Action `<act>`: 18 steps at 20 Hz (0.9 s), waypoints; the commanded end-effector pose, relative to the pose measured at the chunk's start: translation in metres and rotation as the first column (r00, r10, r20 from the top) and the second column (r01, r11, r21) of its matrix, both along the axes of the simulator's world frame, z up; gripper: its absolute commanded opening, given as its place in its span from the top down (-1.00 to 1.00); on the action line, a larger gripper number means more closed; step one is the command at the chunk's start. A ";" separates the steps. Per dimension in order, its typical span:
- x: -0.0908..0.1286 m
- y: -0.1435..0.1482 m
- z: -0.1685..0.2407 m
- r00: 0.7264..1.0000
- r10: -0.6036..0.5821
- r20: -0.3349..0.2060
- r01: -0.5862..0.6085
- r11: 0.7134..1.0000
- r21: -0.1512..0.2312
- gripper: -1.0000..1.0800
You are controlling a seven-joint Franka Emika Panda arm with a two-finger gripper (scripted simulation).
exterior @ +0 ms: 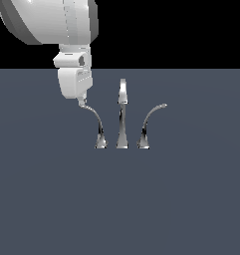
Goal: Turn on the faucet by rotating a designated handle.
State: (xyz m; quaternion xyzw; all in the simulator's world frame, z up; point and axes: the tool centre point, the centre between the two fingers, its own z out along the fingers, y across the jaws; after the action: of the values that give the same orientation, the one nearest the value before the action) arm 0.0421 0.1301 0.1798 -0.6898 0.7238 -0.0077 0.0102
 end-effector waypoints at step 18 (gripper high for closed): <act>-0.058 -0.013 -0.009 1.000 0.004 -0.024 -0.004 1.000 -0.003 1.00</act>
State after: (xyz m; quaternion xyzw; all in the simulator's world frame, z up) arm -0.0035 0.1246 0.1801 -0.6938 0.7200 -0.0075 0.0125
